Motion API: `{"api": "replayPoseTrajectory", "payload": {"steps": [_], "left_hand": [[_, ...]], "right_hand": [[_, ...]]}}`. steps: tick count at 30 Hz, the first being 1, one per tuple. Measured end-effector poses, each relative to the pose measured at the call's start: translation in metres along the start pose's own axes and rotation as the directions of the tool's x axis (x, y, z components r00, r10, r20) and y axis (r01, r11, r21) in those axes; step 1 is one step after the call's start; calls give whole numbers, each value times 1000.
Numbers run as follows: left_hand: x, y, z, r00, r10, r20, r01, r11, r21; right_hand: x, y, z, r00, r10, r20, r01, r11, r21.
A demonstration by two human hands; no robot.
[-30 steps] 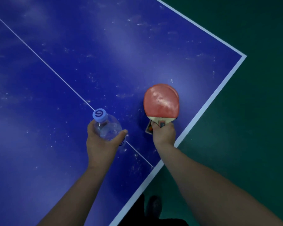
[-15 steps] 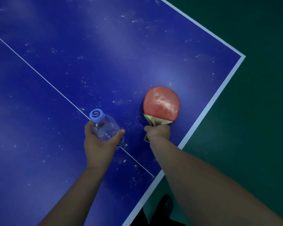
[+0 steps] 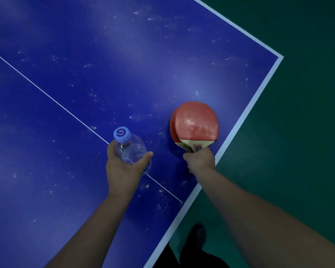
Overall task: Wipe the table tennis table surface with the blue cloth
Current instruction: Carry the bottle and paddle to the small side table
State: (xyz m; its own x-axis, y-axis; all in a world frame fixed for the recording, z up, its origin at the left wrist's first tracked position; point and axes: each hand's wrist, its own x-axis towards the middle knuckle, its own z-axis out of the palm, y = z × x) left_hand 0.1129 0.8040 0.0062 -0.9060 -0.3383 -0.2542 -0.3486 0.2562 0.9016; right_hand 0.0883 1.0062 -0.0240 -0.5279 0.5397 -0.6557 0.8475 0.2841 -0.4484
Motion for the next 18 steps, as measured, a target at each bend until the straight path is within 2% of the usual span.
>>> {"api": "replayPoseTrajectory", "payload": {"steps": [5, 12, 18], "left_hand": [[-6, 9, 12, 998, 16, 59, -16, 1000, 0], [-36, 27, 48, 975, 83, 207, -86, 996, 3], [-102, 46, 113, 910, 155, 385, -182, 983, 34]], "right_hand": [[-5, 18, -20, 998, -61, 20, 63, 993, -98], [-24, 86, -77, 1000, -13, -8, 13, 999, 43], [-51, 183, -153, 985, 73, -154, -50, 988, 144]]}}
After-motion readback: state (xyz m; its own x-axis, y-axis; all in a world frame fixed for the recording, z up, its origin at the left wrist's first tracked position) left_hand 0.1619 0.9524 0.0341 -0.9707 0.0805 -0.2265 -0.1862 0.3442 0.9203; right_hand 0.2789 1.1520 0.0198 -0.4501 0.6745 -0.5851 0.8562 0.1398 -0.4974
